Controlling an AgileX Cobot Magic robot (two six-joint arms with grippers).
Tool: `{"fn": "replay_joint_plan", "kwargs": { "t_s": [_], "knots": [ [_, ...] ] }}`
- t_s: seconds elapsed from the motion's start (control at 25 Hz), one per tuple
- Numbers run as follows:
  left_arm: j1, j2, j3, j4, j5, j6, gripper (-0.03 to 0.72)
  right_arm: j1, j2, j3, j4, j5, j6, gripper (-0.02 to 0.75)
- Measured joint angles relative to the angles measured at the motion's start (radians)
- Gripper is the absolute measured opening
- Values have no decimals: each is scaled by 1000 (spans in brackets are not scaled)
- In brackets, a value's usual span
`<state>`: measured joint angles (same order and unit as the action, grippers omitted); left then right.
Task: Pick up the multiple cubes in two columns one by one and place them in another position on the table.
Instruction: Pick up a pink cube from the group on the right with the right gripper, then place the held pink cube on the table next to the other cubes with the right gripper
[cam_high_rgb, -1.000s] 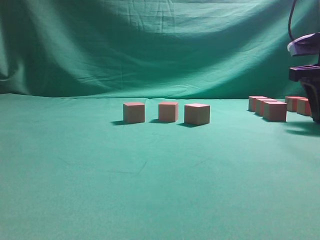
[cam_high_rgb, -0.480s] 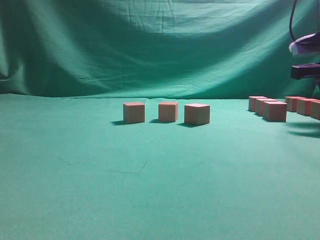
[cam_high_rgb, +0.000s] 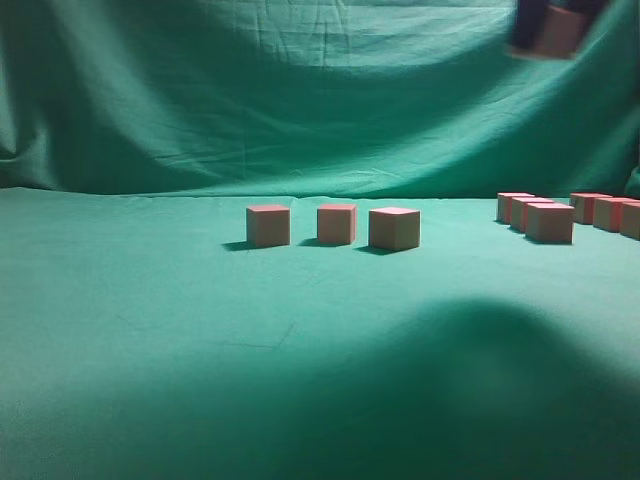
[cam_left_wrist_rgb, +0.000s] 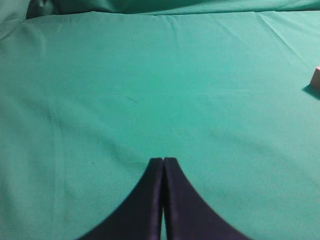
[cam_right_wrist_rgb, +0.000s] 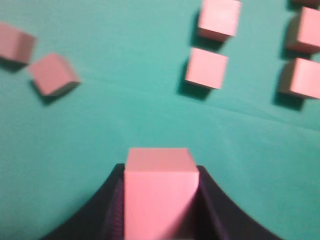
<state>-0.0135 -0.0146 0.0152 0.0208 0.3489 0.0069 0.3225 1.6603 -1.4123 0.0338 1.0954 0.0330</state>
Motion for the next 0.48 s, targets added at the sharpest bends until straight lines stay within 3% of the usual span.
{"fn": "replay_joint_plan", "kwargs": {
  "t_s": [0.28, 0.48],
  "knots": [
    [0, 0, 0, 0, 0, 0, 0, 370, 13, -8, 11, -45, -78, 259],
    [0, 0, 0, 0, 0, 0, 0, 524, 104, -45, 5, -71, -147, 259]
  ]
}}
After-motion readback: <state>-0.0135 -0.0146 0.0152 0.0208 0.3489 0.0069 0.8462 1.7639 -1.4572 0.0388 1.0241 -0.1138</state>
